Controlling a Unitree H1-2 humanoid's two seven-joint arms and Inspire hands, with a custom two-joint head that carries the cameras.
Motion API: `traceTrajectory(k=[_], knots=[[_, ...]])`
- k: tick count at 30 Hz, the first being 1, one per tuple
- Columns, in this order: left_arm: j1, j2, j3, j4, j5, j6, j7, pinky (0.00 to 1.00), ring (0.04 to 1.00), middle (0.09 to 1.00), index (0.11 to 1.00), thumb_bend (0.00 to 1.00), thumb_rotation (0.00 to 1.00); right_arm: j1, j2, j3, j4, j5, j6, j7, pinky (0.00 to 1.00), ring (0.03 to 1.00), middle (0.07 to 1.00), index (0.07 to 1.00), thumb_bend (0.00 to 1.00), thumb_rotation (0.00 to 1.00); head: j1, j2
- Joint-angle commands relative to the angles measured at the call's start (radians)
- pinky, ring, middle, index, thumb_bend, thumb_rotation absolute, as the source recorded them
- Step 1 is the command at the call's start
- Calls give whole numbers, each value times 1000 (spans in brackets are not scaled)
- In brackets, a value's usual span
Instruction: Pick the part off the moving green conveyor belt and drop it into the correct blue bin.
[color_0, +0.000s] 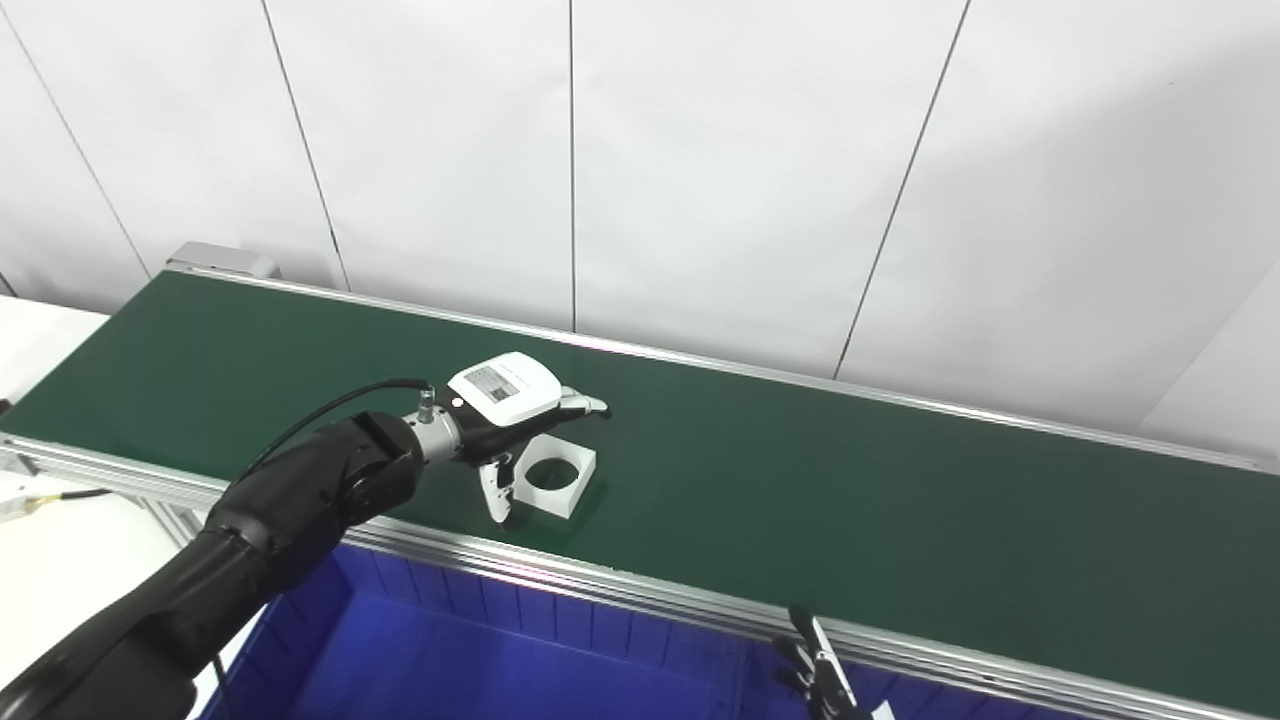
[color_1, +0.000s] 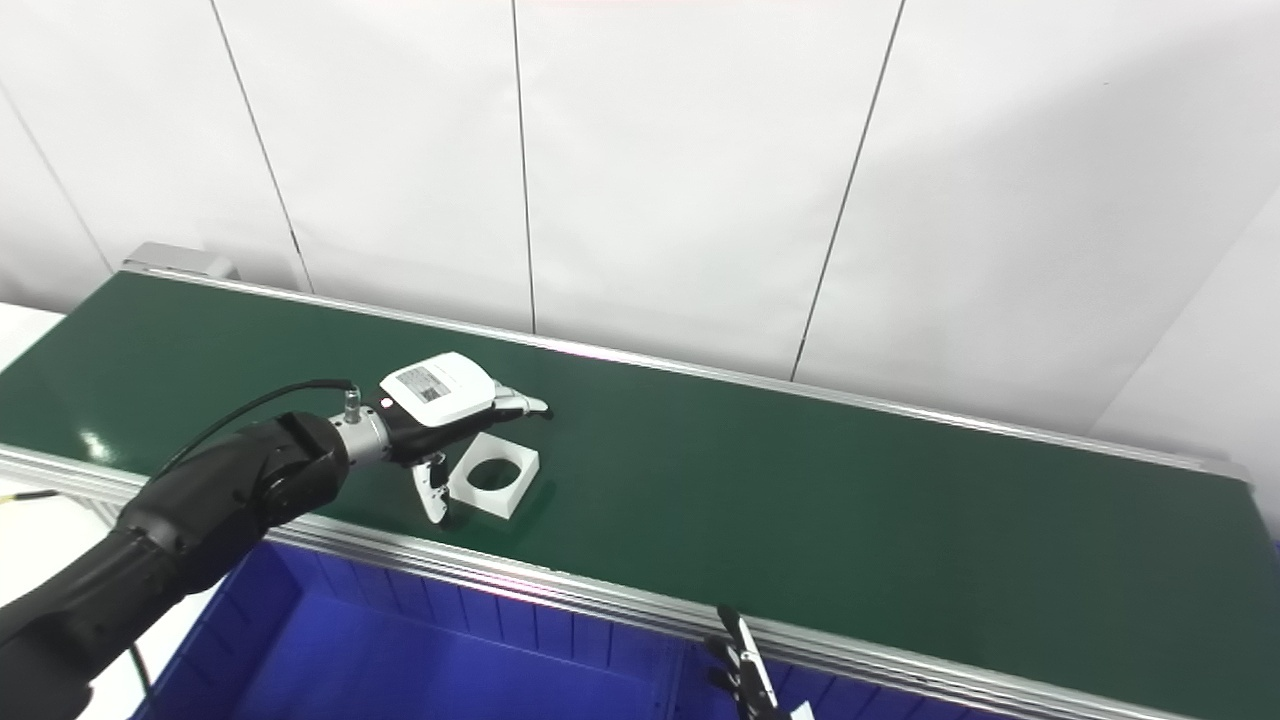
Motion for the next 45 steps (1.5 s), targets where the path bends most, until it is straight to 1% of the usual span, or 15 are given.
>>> traceTrajectory(k=[1,3,4,5,7,10,15,18,20,22,23,28,32,37,45], knots=[[-61,11,4,-1,-7,12,13,750,796,851,870,1000,116,-7,5,1,-37,4,-52,-1,860,932,996,982,899,928,-3,5],[-51,0,2,1,-11,16,24,741,787,836,850,1000,100,-5,4,3,-42,3,-52,-2,857,929,993,977,894,926,-6,9],[-47,-4,1,1,-15,15,29,732,778,818,815,1000,95,-5,4,4,-45,3,-52,-1,860,931,998,978,886,923,-6,9],[-44,-9,-5,7,-6,15,39,724,771,803,782,1000,101,-4,3,5,-46,4,-52,0,861,932,998,977,883,922,-6,9],[-45,-15,-20,22,15,14,62,719,768,793,761,1000,106,-3,4,5,-49,4,-52,1,862,933,997,976,881,922,-6,9],[-47,-23,-35,41,31,24,85,706,741,747,707,988,76,0,4,6,-53,2,-52,1,862,933,998,979,885,924,-7,10],[-43,-44,-37,52,28,68,115,683,718,713,641,923,42,2,5,6,-59,9,-52,10,866,934,999,980,873,918,-12,11],[-31,-70,-16,52,-6,121,92,651,712,707,622,876,41,1,4,8,-60,8,-52,11,864,932,998,981,865,918,-12,11],[-20,-90,0,47,-35,164,65,619,716,713,619,831,74,2,3,9,-62,8,-52,11,862,930,998,981,864,916,-15,14],[-9,-111,9,48,-55,189,64,586,713,715,623,812,105,2,1,10,-64,6,-52,12,858,929,999,984,858,916,-15,14],[-5,-120,8,49,-58,197,65,594,718,718,631,802,135,2,1,11,-64,5,-52,13,857,928,999,986,852,917,-15,14],[8,-154,-8,56,-69,218,87,600,714,717,641,801,157,4,1,16,-72,0,-52,14,862,930,1000,988,843,921,-19,15],[16,-178,-12,56,-75,247,100,577,703,721,648,807,138,5,5,17,-78,-2,-52,12,856,928,998,985,836,907,-21,16],[10,-180,-21,52,-77,268,89,580,708,726,653,801,143,3,7,19,-77,2,-52,15,863,930,999,984,845,903,-23,15],[-1,-151,-42,37,-77,263,68,603,709,723,654,810,135,2,6,21,-79,1,-52,17,857,931,999,985,858,906,-22,14]])
